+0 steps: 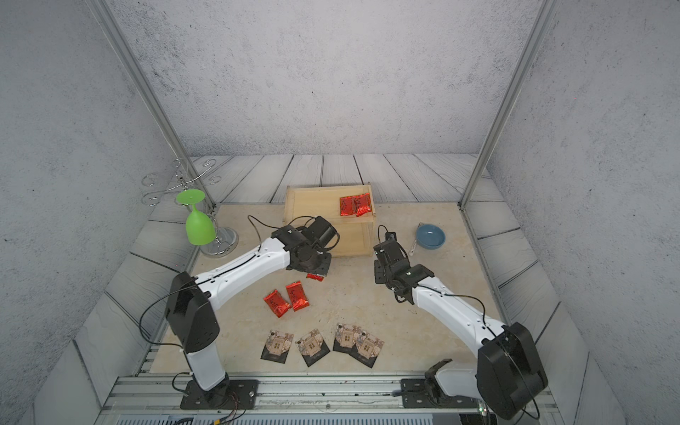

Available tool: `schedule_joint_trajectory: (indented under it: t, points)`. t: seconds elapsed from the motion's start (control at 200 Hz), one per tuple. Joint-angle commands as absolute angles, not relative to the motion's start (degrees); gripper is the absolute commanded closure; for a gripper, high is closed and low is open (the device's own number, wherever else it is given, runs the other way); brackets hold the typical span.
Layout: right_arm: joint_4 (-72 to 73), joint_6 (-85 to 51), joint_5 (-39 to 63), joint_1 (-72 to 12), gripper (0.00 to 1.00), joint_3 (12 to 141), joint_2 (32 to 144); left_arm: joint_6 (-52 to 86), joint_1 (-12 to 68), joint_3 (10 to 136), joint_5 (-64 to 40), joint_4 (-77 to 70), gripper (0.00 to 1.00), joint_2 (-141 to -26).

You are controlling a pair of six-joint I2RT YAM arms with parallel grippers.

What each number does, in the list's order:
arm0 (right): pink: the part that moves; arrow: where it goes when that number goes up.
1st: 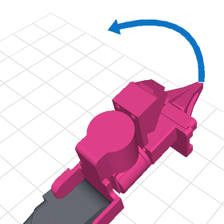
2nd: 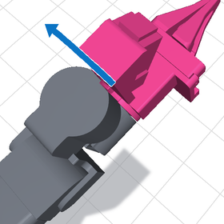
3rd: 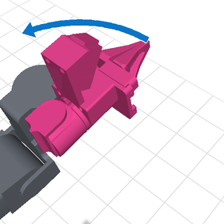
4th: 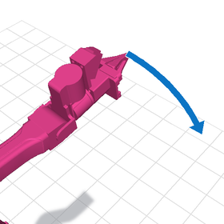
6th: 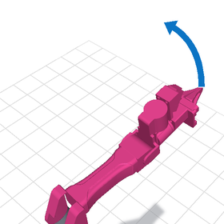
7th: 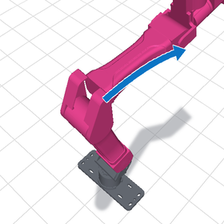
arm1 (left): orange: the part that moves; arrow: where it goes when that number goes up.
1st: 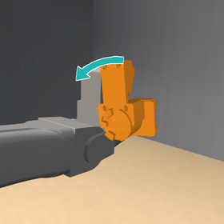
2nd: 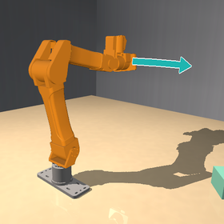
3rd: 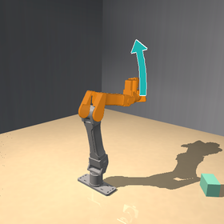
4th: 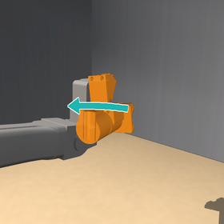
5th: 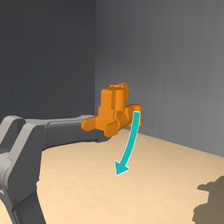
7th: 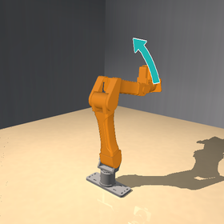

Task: Place the tea bags on the shelf by color
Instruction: Place the tea bag on the shelf.

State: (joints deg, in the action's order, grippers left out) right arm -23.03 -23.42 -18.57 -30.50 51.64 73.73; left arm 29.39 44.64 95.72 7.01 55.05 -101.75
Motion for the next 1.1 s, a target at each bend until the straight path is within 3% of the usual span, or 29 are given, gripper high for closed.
schedule_joint_trajectory:
  t: [0.0,0.485,1.091]
  points:
    - [-22.6,-23.3,-18.5,-30.3,0.45,51.5,72.3,29.7,42.3,101.7,8.6,59.0,0.49,-98.8]
    - [-21.9,-23.8,-16.5,-30.1,0.45,52.5,72.7,28.5,34.7,140.9,3.9,65.1,0.52,-120.7]
    - [-21.0,-24.5,-13.6,-29.9,0.46,51.0,72.6,33.0,32.4,141.9,-1.7,53.5,0.52,-128.0]
